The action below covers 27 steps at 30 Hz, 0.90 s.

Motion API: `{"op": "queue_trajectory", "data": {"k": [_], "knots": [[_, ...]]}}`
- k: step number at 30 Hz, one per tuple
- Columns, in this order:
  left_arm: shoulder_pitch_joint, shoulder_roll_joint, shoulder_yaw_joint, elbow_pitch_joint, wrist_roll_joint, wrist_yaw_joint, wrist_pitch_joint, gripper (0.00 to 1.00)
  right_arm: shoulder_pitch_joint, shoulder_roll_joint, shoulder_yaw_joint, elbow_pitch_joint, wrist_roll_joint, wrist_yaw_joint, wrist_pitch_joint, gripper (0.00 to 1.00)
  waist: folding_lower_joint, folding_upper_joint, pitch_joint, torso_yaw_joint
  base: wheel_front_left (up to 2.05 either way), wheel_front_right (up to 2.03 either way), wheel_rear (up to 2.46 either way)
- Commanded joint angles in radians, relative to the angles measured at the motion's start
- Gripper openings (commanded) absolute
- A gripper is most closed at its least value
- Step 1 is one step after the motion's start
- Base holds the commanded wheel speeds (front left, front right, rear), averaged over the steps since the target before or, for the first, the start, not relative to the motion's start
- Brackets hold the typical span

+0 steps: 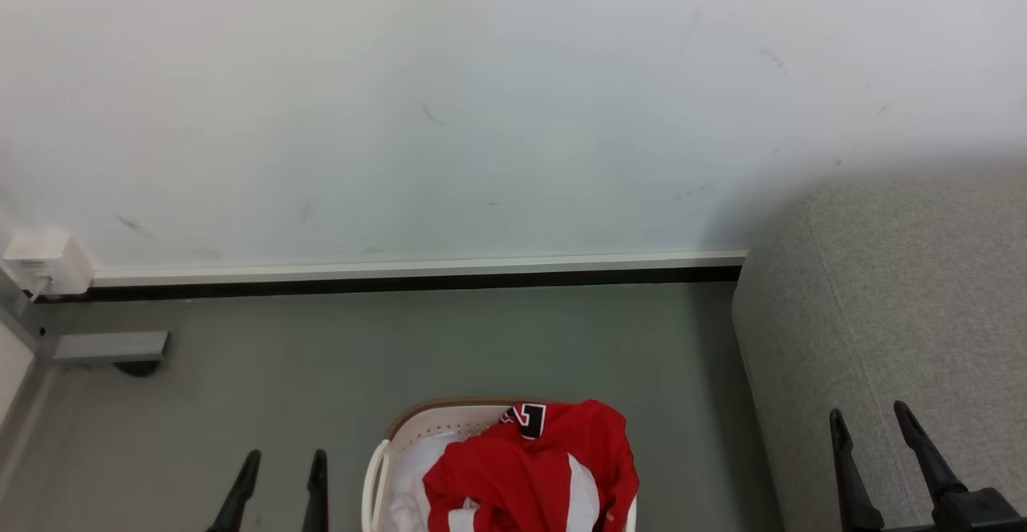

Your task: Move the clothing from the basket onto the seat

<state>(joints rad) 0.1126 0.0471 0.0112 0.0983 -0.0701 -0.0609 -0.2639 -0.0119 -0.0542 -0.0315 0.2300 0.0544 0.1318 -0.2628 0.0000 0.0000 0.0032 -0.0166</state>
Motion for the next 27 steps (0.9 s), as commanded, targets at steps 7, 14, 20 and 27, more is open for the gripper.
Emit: {"op": "queue_trajectory", "data": {"k": [7,14,20,27], "knots": [[0.004,0.006,0.0,0.009,-0.002,0.006,-0.001,1.0,0.002,0.003,0.002,0.007,0.006,-0.002,-0.003,1.0,0.0,0.0,-0.001,-0.002,0.0,0.0,0.0],[0.005,0.006,-0.001,0.004,-0.005,0.007,-0.001,1.0,-0.002,0.003,0.007,0.003,0.002,-0.002,-0.002,1.0,0.0,0.0,0.004,-0.009,0.0,0.0,0.0],[-0.025,0.006,-0.014,-0.003,-0.015,0.001,-0.001,1.0,-0.028,0.002,0.016,-0.013,0.011,-0.002,-0.002,1.0,0.0,0.0,0.04,-0.027,0.0,0.0,0.0],[-0.146,0.006,-0.068,0.019,-0.017,-0.019,-0.001,1.0,-0.105,-0.017,0.019,-0.067,0.024,-0.002,-0.002,1.0,0.0,0.0,0.196,-0.05,0.0,0.0,0.0]]}}
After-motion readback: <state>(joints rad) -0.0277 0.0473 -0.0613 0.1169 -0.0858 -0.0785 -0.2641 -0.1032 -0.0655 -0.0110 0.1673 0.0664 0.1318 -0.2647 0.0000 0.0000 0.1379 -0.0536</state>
